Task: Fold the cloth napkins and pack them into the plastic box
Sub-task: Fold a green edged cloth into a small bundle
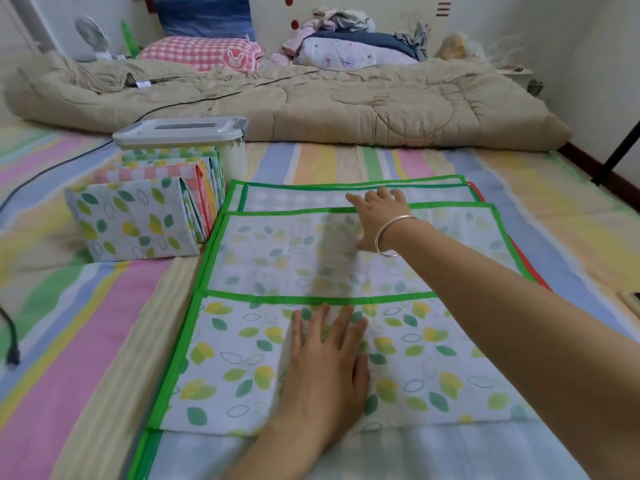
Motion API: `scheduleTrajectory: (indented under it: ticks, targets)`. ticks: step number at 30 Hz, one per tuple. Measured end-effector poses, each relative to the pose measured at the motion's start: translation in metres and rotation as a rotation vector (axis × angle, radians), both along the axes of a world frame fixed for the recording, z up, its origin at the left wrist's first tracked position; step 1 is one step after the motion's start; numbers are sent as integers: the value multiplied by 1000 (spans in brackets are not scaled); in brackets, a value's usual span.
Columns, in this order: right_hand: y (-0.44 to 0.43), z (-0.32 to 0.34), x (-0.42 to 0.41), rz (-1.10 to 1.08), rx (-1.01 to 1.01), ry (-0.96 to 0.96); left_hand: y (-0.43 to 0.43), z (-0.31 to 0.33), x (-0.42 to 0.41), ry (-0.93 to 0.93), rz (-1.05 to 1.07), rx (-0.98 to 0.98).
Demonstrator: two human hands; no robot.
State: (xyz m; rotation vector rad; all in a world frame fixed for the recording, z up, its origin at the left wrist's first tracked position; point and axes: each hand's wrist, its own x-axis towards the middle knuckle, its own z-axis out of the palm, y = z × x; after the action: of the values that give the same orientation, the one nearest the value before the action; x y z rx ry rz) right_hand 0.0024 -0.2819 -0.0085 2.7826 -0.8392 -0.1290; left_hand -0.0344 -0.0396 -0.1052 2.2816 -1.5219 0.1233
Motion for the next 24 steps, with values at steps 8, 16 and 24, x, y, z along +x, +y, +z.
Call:
scheduleTrajectory:
  ticks: [8,16,24]
  targets:
    - [65,54,-94,206,115,-648,0,1,0,-93,4,29]
    - [136,14,-191,336,147,-810,8,27,-10,-282,-49,-209]
    - [151,-38,-207,358,174,-776,50,65,-29,-461,-426,-513]
